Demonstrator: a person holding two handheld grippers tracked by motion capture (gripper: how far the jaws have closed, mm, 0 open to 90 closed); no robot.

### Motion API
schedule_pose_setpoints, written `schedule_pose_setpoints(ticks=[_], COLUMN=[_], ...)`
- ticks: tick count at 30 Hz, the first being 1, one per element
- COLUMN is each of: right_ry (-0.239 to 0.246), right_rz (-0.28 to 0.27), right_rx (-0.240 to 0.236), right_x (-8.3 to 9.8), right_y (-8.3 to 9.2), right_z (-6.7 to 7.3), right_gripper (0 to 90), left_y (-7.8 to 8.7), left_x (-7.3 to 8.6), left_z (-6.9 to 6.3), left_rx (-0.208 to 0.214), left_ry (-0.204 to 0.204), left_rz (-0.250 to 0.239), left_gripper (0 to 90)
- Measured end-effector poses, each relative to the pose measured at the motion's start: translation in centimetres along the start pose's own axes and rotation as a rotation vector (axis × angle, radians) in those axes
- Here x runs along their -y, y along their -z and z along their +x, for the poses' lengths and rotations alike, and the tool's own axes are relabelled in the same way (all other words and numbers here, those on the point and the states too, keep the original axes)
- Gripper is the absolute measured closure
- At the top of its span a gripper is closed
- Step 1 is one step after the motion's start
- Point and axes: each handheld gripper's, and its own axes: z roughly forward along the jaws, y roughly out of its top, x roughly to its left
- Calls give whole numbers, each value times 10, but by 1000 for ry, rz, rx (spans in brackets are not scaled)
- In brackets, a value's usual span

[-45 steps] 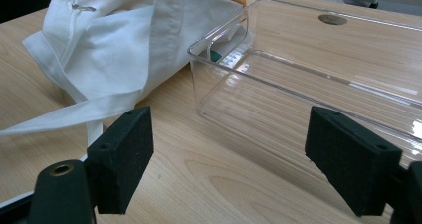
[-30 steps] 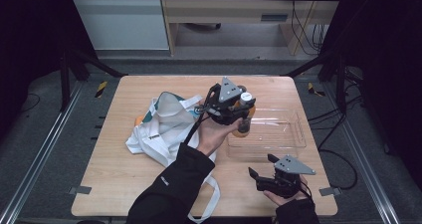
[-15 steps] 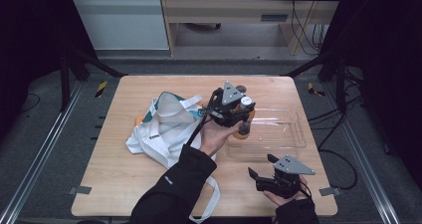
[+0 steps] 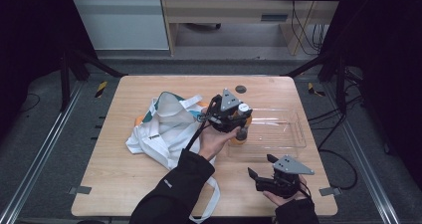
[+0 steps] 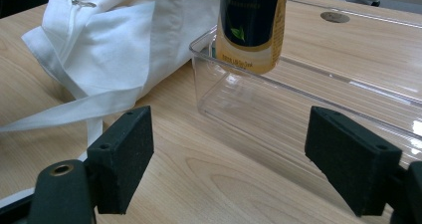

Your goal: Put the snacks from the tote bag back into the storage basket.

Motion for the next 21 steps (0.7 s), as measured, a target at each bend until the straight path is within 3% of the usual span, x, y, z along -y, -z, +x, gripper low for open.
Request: schedule_pose_setpoints(ticks=[21], right_ry=[5], right_rz=[4], right_rx=[-1], right_x=[0], right_y=[-1], right_z=[0], right_gripper=[194], left_y=[-6], left_x=[30], left_z=[2], left_rx=[11], left_ry=[20], left_rz=[43], left_gripper=[589])
